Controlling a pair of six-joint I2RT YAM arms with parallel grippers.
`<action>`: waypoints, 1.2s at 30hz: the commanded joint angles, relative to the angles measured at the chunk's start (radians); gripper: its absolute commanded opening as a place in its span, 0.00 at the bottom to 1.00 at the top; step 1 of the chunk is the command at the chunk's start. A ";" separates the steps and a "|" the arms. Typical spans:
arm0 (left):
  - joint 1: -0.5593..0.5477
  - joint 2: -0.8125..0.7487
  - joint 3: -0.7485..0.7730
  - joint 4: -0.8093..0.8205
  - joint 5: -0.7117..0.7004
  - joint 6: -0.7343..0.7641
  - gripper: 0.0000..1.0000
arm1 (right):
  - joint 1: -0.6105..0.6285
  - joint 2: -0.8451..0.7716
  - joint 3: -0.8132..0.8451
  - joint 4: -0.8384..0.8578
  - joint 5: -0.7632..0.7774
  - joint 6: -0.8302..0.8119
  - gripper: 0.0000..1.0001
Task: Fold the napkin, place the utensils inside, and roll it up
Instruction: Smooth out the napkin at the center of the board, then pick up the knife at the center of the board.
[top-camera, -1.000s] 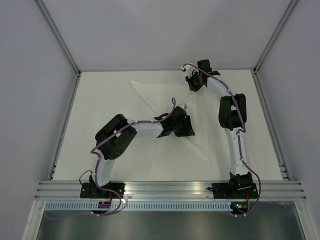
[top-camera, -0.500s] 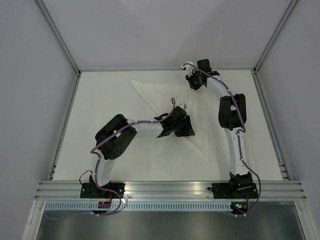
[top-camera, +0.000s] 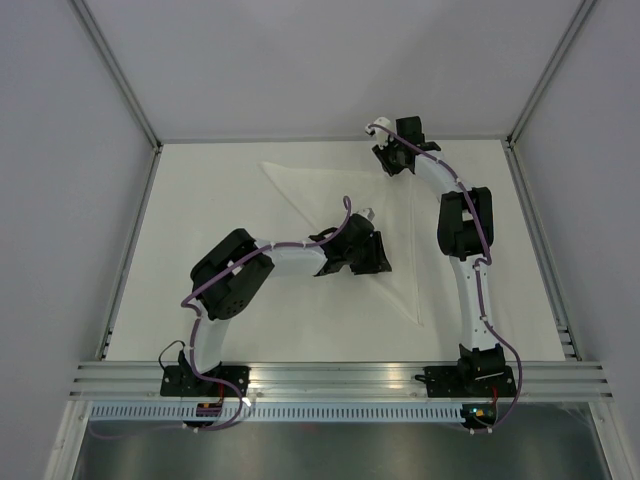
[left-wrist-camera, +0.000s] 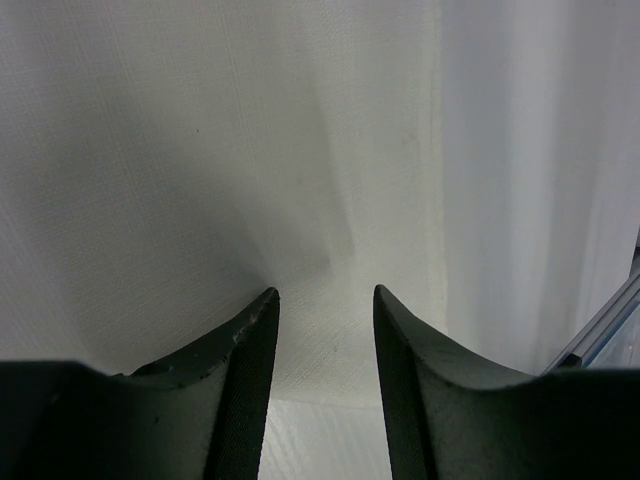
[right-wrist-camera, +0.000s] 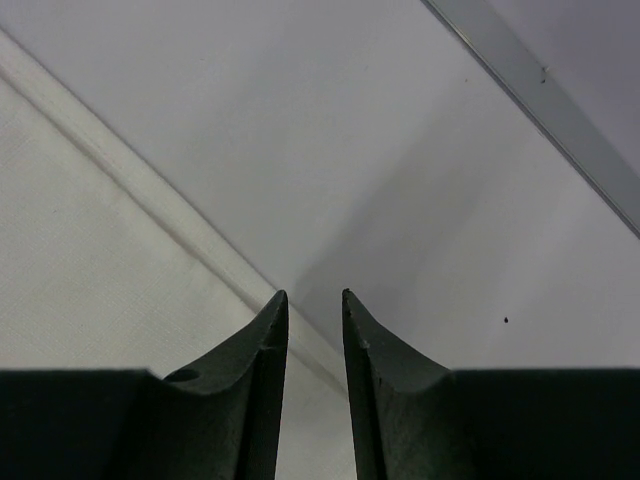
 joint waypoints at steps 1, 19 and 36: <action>-0.011 -0.013 -0.029 -0.001 -0.029 -0.025 0.50 | -0.012 -0.061 0.030 0.016 0.035 0.046 0.34; 0.044 -0.300 0.094 0.038 -0.126 0.150 0.61 | -0.309 -0.435 -0.464 -0.114 -0.090 0.236 0.44; 0.066 -0.516 -0.089 0.019 -0.150 0.179 0.63 | -0.334 -0.564 -0.769 -0.033 -0.099 0.227 0.50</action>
